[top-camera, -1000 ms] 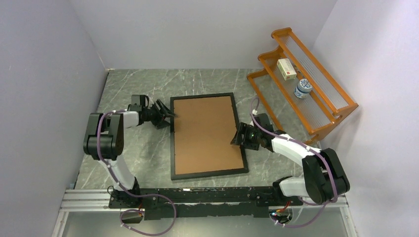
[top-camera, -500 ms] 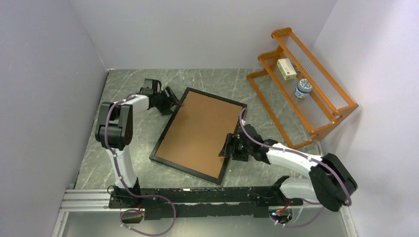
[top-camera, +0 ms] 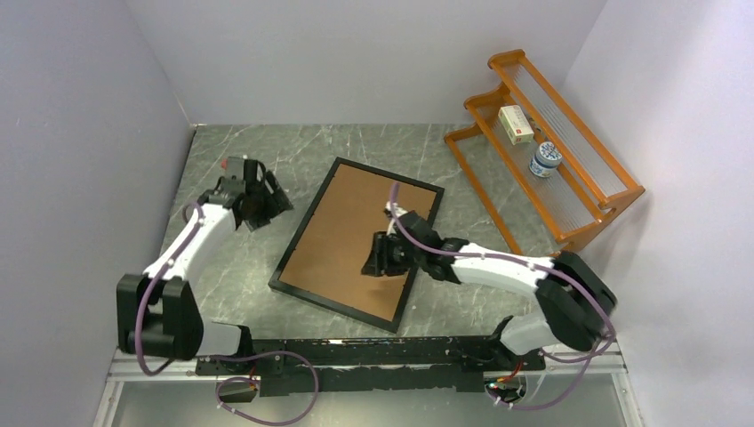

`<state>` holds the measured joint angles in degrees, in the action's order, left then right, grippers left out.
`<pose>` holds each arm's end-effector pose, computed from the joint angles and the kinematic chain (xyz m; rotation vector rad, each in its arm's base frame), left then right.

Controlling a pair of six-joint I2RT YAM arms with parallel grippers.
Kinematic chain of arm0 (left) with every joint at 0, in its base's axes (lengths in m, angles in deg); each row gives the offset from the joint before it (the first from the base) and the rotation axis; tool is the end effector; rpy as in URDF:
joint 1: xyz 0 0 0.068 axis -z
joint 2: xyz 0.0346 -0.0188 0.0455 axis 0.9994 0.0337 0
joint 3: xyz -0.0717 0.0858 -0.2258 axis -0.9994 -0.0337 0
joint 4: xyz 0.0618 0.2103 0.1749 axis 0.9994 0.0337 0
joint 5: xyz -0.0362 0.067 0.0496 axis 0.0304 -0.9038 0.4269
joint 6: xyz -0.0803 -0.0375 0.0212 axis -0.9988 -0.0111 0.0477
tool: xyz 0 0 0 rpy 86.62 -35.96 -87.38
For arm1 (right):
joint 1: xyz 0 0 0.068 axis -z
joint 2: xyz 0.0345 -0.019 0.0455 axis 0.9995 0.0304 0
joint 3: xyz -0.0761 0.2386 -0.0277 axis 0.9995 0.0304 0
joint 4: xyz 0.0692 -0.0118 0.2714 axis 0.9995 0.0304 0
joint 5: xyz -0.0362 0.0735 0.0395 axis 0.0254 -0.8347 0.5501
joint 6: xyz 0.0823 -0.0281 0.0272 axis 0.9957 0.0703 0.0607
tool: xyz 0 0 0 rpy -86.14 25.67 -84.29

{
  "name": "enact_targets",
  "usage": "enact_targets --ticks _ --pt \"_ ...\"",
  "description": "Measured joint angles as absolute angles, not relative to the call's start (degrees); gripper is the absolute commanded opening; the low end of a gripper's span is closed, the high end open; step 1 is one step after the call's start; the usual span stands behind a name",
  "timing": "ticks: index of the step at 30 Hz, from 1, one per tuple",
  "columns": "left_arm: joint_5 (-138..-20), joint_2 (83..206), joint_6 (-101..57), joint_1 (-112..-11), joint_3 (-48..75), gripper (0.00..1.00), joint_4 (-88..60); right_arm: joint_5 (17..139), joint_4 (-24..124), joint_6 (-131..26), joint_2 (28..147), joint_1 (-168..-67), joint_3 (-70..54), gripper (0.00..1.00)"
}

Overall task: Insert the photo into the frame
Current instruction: Adjust the photo frame at the center of the board, then install the photo frame at the center of the board.

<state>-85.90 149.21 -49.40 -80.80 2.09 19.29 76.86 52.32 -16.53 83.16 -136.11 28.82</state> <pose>0.3445 -0.0454 0.1975 -0.6691 2.4085 -0.3658 0.2101 0.2511 0.1336 -0.2017 2.4742 0.9412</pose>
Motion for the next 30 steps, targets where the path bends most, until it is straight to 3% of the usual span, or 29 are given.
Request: enact_targets --ticks 10,17,30 --pt "-83.75 137.1 -55.46 -80.63 -19.33 0.69 25.89 57.58 38.04 -14.0 106.11 -144.31 13.0 0.35" --pt "-86.16 132.47 -58.78 -80.65 -23.9 0.59 26.24 52.73 35.49 -11.29 116.56 -147.32 6.7 0.31" --pt "-86.84 131.96 -59.94 -80.74 -26.7 0.47 24.16 52.51 37.02 -11.16 122.79 -147.06 2.01 0.25"
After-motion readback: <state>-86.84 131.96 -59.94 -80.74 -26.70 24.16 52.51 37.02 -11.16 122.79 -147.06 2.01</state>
